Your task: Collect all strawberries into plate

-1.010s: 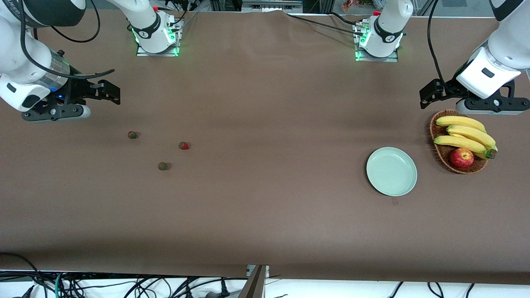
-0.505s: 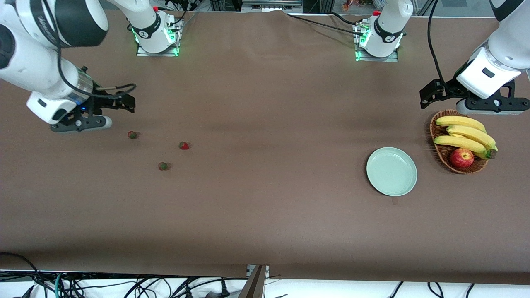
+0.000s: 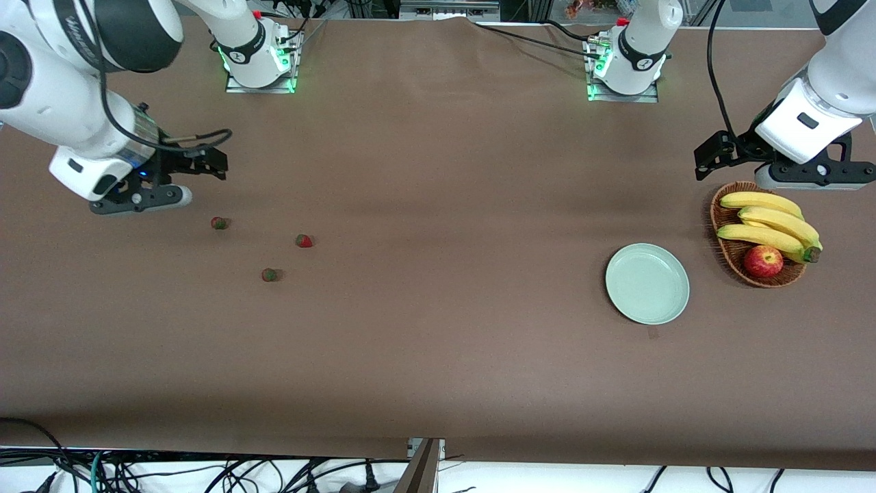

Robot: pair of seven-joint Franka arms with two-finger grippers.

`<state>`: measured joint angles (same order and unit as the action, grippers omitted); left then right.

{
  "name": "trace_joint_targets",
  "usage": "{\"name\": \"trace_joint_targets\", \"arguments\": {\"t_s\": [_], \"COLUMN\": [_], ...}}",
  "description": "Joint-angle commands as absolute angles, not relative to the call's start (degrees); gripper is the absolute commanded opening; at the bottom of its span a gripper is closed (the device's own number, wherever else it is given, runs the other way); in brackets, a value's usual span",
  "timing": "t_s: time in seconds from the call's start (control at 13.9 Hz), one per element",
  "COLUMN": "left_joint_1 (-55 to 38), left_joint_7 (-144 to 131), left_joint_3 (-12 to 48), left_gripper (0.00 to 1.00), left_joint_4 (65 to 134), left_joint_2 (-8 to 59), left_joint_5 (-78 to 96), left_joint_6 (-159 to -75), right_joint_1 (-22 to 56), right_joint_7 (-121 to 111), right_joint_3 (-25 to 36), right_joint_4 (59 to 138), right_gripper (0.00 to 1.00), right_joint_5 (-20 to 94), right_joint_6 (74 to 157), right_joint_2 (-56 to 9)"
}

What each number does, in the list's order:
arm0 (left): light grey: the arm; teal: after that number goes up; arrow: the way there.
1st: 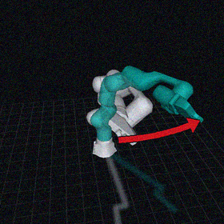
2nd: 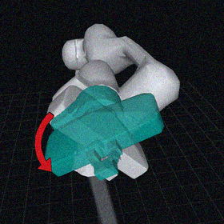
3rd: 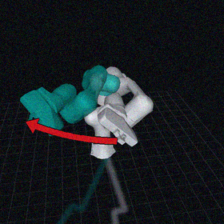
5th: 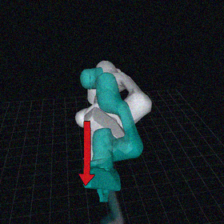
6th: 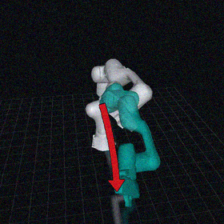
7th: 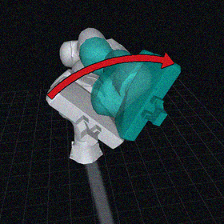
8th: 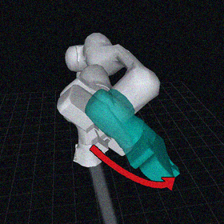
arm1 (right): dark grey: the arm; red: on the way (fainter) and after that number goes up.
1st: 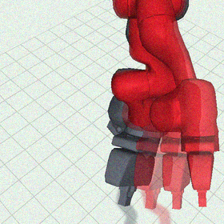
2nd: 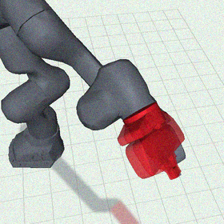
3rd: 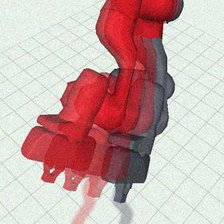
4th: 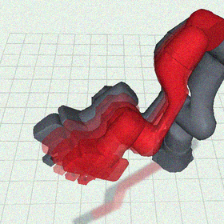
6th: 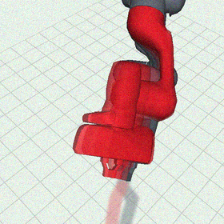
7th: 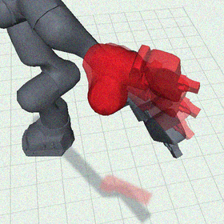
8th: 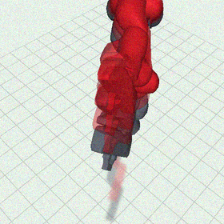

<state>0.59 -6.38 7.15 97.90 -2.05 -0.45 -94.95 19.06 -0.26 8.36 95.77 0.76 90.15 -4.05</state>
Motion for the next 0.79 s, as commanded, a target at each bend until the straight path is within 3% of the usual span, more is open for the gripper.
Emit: {"name": "trace_joint_targets", "arguments": {"t_s": [0.0, 0.14, 0.72], "left_joint_1": [0.3, 0.3, 0.3], "left_joint_7": [-6.2, -6.2, -6.2], "left_joint_3": [6.9, 6.9, 6.9], "left_gripper": [1.0, 1.0, 1.0], "left_joint_4": [97.9, 97.9, 97.9], "left_joint_2": [-2.4, -2.5, -2.4], "left_joint_5": [-0.4, -0.4, -0.4], "left_joint_6": [-94.4, -94.4, -94.3], "right_joint_1": [19.0, 18.8, 19.2], "right_joint_7": [-2.4, -2.8, -2.8], "right_joint_3": [8.8, 10.1, 11.3], "right_joint_4": [90.4, 87.4, 87.9], "right_gripper": [1.0, 1.0, 1.0], "right_joint_5": [0.2, 0.3, 1.3], "right_joint_6": [82.2, 78.1, 80.1], "right_joint_2": [-3.3, -3.5, -4.2]}}
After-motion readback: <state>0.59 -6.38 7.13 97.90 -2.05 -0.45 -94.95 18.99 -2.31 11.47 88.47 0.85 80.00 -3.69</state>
